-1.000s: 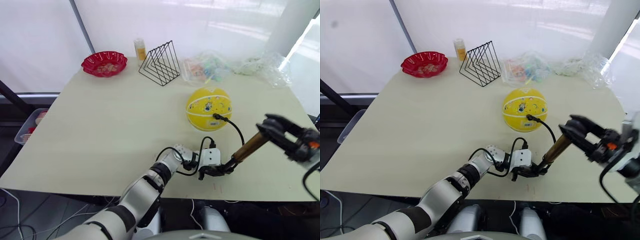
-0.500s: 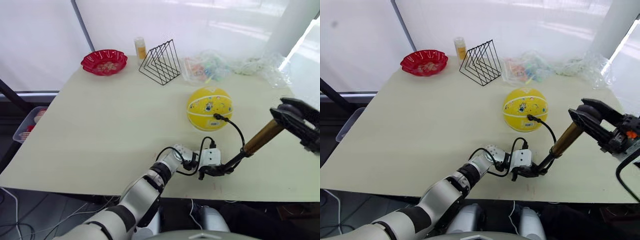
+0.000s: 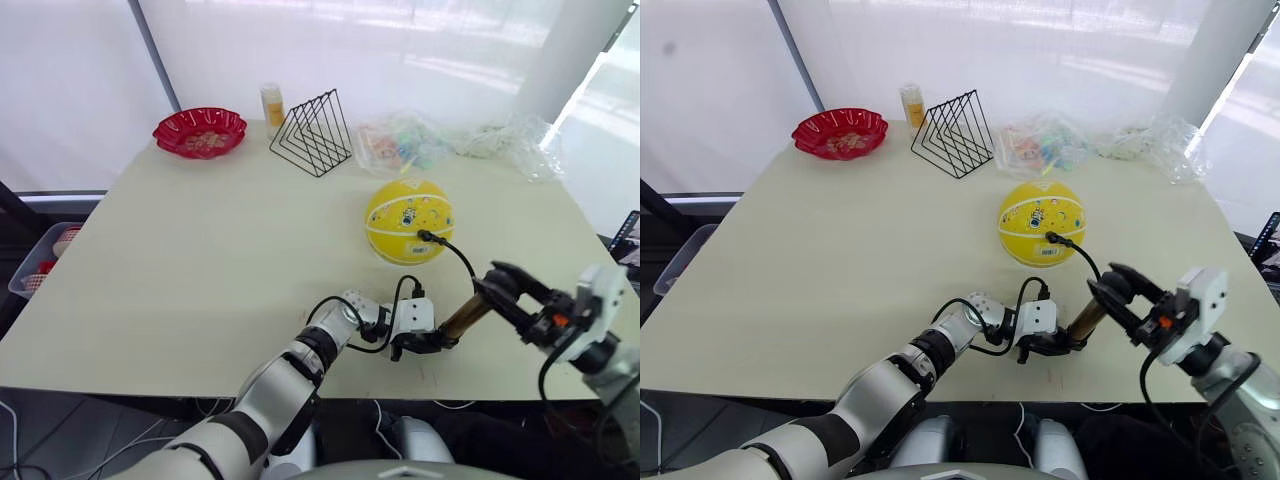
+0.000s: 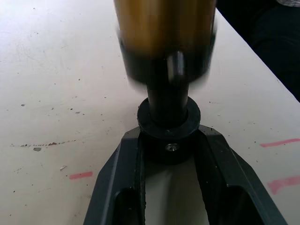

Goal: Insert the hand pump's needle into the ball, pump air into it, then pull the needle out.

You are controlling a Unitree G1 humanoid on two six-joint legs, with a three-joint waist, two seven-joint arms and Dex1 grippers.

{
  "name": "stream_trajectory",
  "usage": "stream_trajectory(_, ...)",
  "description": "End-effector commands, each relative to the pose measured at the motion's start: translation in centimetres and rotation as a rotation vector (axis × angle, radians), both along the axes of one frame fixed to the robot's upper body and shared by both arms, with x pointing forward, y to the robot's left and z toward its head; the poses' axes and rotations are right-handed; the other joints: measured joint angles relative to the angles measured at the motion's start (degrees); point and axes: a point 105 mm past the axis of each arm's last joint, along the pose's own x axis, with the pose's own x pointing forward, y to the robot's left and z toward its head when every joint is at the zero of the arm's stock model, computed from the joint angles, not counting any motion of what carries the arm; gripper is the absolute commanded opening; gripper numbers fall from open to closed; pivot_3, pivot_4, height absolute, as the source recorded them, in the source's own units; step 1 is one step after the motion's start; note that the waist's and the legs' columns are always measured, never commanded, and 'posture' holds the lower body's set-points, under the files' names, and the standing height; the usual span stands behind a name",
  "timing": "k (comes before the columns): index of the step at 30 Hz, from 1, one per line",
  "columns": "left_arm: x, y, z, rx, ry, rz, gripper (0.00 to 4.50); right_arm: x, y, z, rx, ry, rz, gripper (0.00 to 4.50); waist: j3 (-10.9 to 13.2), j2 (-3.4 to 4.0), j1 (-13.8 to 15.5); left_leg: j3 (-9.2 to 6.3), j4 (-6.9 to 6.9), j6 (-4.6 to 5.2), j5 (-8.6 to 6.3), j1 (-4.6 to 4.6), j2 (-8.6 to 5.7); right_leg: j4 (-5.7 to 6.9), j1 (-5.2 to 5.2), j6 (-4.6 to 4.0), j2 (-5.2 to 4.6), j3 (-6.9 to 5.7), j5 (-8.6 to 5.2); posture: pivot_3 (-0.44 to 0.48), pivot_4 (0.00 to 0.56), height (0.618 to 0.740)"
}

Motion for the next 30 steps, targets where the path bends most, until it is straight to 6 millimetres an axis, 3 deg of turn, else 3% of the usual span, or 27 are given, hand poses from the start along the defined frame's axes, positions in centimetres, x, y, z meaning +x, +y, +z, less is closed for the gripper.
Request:
stream_trajectory(1,-3.4,4.0,-5.7,0.255,0.161,-0.042,1.02,-0.2,-0.9,-1.7,-0.04,0.077,-0.033,1.99,0.0,0.05,0.0,0.0,0.0,0.0,0.0,0.0,0.0,0.0,0.0,0.0,0.0,0.0,0.0,0.0,0.15,0.737)
stream_trajectory(6,-3.4,4.0,-5.7,0.255,0.161,-0.045,1.02,-0.1,-1.5,3.8,-0.019,-0.098,-0.027,1.99,0.2,0.49,0.1,-0.19,0.0,-0.01,0.0,-0.16,-0.02,-0.14,0.02,0.01,-0.1,0.0,0.01,0.0,0.15,0.737)
stream_trajectory(9,-3.3,4.0,-5.6,0.259,0.16,-0.049,1.02,-0.5,-2.3,9.2,-0.004,-0.243,-0.02,1.99,0.5,1.0,0.2,-0.2,-0.01,-0.01,0.0,-0.26,-0.04,-0.24,0.01,0.02,-0.14,-0.05,0.01,0.0,0.15,0.737)
stream_trajectory(14,-3.3,4.0,-5.6,0.262,0.156,-0.057,1.02,-1.6,-3.6,16.0,-0.005,-0.395,-0.03,1.99,0.9,1.35,0.5,-0.31,-0.02,0.0,0.0,-0.41,-0.12,-0.37,0.02,0.04,-0.14,-0.23,0.02,0.0,0.15,0.737)
stream_trajectory(20,-3.3,3.8,-5.5,0.26,0.156,-0.06,1.02,-2.4,-3.9,19.1,0.019,-0.435,-0.034,1.99,1.3,1.28,0.9,-0.38,-0.01,0.01,0.01,-0.42,-0.16,-0.39,0.15,0.05,-0.06,-0.57,0.02,0.0,0.15,0.737)
stream_trajectory(23,-3.4,3.8,-5.5,0.259,0.158,-0.062,1.02,-2.1,-3.5,17.9,0.019,-0.381,-0.028,1.99,1.4,1.24,1.1,-0.41,0.0,0.01,0.01,-0.47,-0.18,-0.43,0.15,0.05,-0.04,-0.6,0.03,0.0,0.15,0.737)
stream_trajectory(30,-3.3,3.9,-5.5,0.256,0.159,-0.056,1.02,-0.7,-3.6,8.9,-0.016,-0.092,-0.074,1.99,1.1,0.85,1.1,-0.76,-0.01,0.01,0.01,-0.29,-0.1,-0.68,0.57,0.03,0.17,-0.97,0.02,0.0,0.15,0.737)
